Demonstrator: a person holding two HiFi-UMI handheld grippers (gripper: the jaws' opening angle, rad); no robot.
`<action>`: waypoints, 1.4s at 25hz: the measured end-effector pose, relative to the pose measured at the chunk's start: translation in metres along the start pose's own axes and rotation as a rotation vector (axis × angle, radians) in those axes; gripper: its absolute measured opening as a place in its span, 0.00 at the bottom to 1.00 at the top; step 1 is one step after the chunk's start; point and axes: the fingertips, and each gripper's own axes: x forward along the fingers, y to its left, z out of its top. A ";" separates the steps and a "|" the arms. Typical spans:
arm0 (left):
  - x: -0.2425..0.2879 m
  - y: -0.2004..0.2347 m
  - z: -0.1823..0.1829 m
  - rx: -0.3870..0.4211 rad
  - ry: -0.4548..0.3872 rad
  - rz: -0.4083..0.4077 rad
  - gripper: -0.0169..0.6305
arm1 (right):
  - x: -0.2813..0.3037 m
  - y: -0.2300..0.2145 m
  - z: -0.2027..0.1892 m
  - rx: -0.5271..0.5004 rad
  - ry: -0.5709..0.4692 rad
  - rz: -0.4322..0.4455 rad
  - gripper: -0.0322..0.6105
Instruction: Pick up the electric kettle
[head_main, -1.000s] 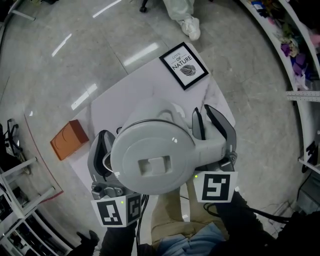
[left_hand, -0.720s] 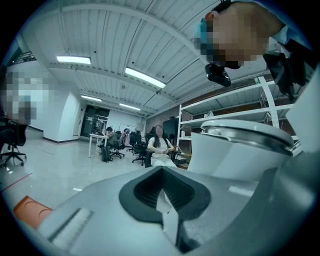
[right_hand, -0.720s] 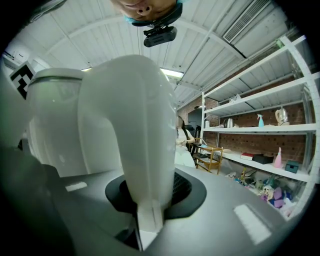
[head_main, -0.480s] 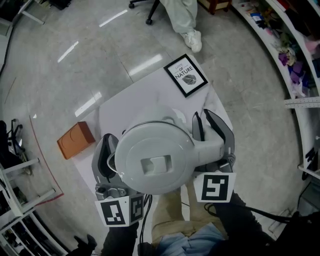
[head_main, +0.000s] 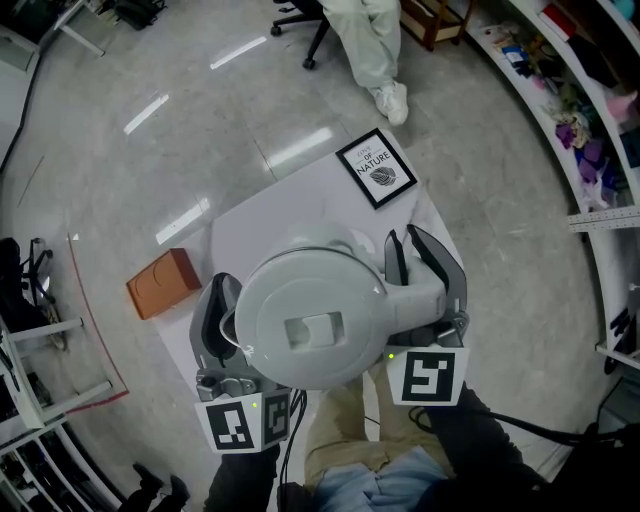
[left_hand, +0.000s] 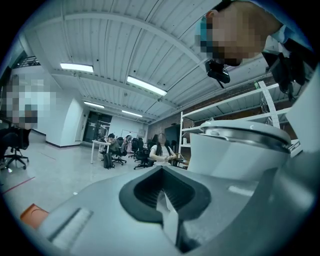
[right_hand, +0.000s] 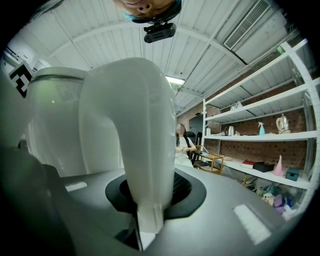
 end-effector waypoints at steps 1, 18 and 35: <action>-0.001 0.000 0.002 0.000 -0.004 0.002 0.03 | -0.001 0.001 0.002 -0.001 -0.003 0.002 0.19; -0.007 0.004 0.013 -0.001 -0.022 0.010 0.03 | -0.004 0.005 0.014 -0.010 -0.012 0.004 0.19; -0.002 0.003 0.010 0.004 -0.021 0.013 0.03 | 0.002 0.003 0.010 -0.007 -0.009 0.010 0.19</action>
